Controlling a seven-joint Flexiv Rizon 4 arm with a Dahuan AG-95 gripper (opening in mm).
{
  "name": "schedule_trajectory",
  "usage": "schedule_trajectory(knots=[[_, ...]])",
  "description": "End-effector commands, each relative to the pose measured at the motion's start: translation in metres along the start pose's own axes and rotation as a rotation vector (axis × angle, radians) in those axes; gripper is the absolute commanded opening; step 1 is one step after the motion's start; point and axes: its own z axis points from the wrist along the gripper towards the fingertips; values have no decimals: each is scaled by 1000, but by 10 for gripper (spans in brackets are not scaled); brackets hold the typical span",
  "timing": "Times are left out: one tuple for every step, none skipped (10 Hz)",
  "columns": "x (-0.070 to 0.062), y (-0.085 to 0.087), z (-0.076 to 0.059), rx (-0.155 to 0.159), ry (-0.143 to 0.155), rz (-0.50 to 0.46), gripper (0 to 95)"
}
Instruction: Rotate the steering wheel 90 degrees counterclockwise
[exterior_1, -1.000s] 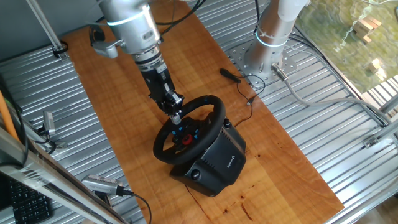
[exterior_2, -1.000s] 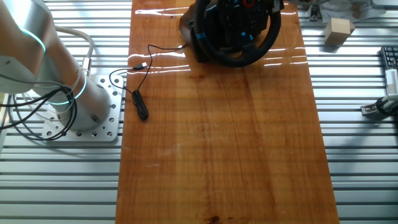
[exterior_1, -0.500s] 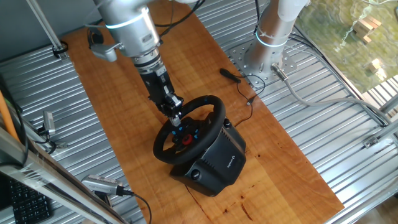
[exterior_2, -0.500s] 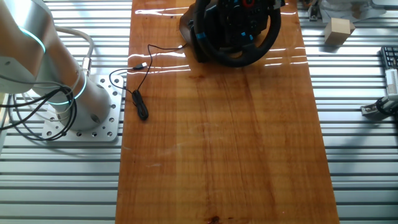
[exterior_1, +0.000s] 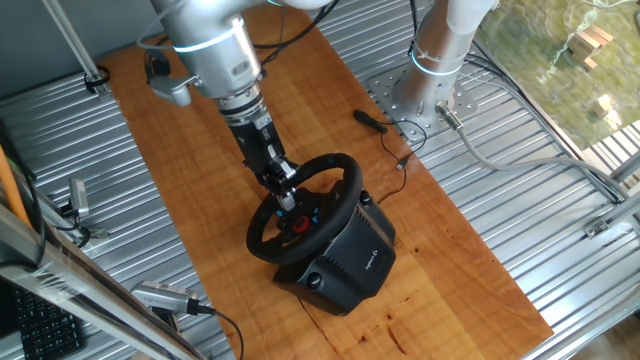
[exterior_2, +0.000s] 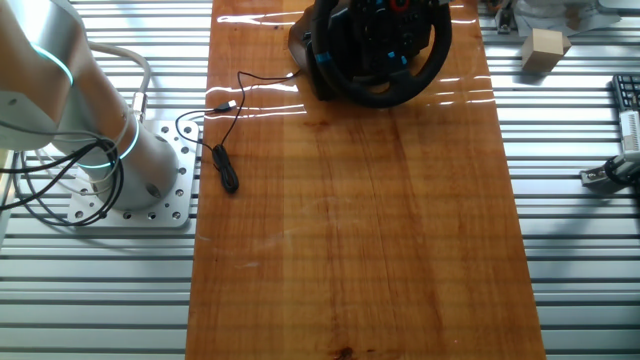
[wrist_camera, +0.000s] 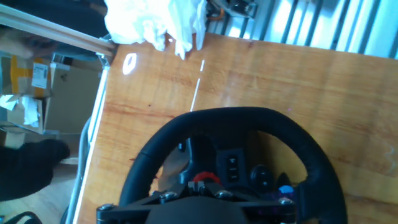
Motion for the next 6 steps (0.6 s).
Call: schedule_trajectory(knots=[[0,5,4,0,-1,0,0],[-1,9,7,1,0,6,0],[-1,12,11,3,-3,9,0],[-1,15,14,2,-6,14,0],[-1,18,17,5,-7,18,0],[-1,18,17,4,-7,19,0]])
